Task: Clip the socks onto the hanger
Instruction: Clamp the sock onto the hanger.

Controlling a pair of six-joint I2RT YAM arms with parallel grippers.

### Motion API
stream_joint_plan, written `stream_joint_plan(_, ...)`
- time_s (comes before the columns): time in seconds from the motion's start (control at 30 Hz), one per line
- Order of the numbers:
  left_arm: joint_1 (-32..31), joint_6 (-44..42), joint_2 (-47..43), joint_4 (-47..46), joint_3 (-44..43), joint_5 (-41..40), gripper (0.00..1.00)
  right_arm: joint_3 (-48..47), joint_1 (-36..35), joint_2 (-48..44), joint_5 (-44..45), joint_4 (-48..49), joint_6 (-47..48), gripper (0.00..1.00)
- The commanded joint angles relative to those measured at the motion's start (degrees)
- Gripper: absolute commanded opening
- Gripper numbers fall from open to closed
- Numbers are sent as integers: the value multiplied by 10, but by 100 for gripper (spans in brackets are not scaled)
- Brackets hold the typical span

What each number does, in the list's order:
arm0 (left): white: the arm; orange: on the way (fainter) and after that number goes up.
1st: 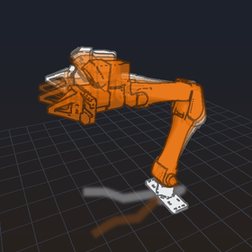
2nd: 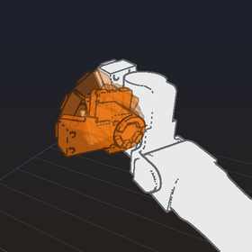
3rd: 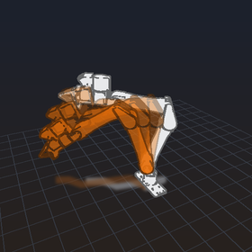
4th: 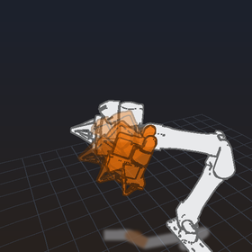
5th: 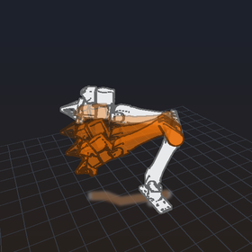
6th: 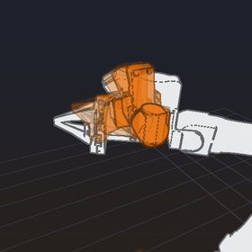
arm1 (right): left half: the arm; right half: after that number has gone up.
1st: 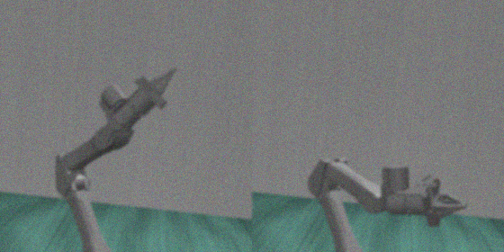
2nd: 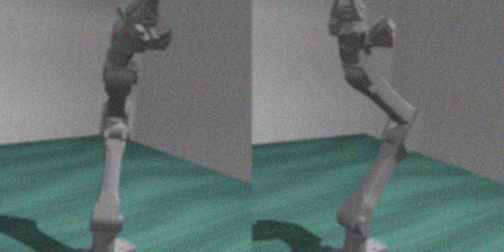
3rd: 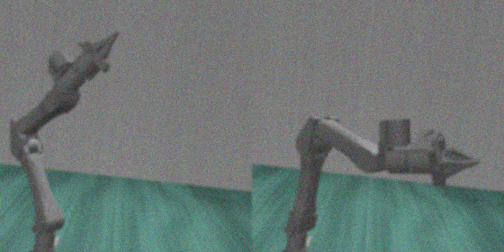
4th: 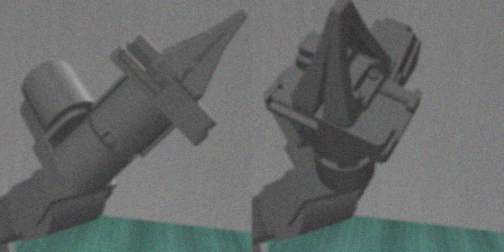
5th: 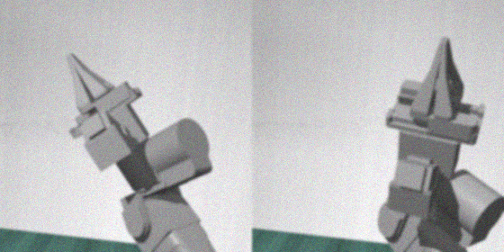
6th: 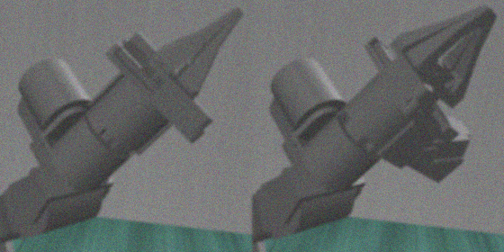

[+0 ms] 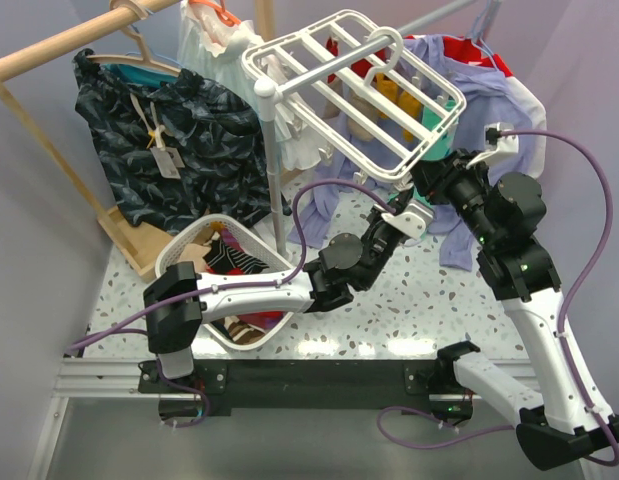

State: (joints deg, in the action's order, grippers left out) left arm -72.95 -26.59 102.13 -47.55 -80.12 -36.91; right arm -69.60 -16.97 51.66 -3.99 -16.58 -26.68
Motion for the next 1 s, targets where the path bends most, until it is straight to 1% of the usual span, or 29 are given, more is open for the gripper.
stream_joint_plan(0.0, -1, -1, -6, -34, -27, -14, 0, 10, -3, -6, 4, -16, 12, 21)
stream_joint_plan(0.23, -1, -1, -7, -36, -28, -13, 3, 6, -3, -7, 0, -14, 10, 21)
stream_joint_plan(0.27, -1, -1, -7, -36, -28, -13, 3, 5, -3, -7, -1, -14, 9, 23)
stream_joint_plan(0.3, -1, 0, -8, -36, -27, -13, 4, 4, -3, -7, -1, -15, 9, 31)
stream_joint_plan(0.37, -1, 1, -10, -35, -25, -12, 6, 4, -3, -8, -2, -15, 9, 38)
stream_joint_plan(0.4, -1, 1, -11, -36, -24, -12, 7, 4, -3, -8, -2, -15, 9, 47)
stream_joint_plan(0.5, -1, 5, -12, -36, -21, -12, 10, 4, -3, -8, -5, -15, 8, 57)
stream_joint_plan(0.53, -1, 5, -13, -37, -19, -12, 14, 4, -3, -9, -6, -14, 7, 62)
stream_joint_plan(0.6, -1, 10, -15, -37, -15, -12, 20, 2, -3, -10, -7, -16, 6, 66)
stream_joint_plan(0.63, -2, 14, -19, -31, -14, -12, 30, -1, -3, -10, -5, -16, 7, 69)
stream_joint_plan(0.7, -2, 30, -28, -26, -1, -6, 40, -5, -3, -15, -1, -21, 7, 71)
stream_joint_plan(0.73, -2, 35, -39, -24, 6, -5, 47, -9, -3, -16, -1, -23, 9, 73)
stream_joint_plan(0.8, -2, 53, -58, -18, 24, -1, 52, -11, -3, -21, 1, -26, 12, 73)
stream_joint_plan(0.83, -2, 61, -65, -7, 31, 2, 58, -13, -3, -23, 1, -27, 14, 73)
stream_joint_plan(0.87, -2, 75, -73, -1, 38, 7, 61, -14, -3, -25, 2, -28, 15, 73)
stream_joint_plan(0.97, -2, 112, -114, 18, 75, 35, 70, -15, -3, -29, 3, -31, 20, 73)
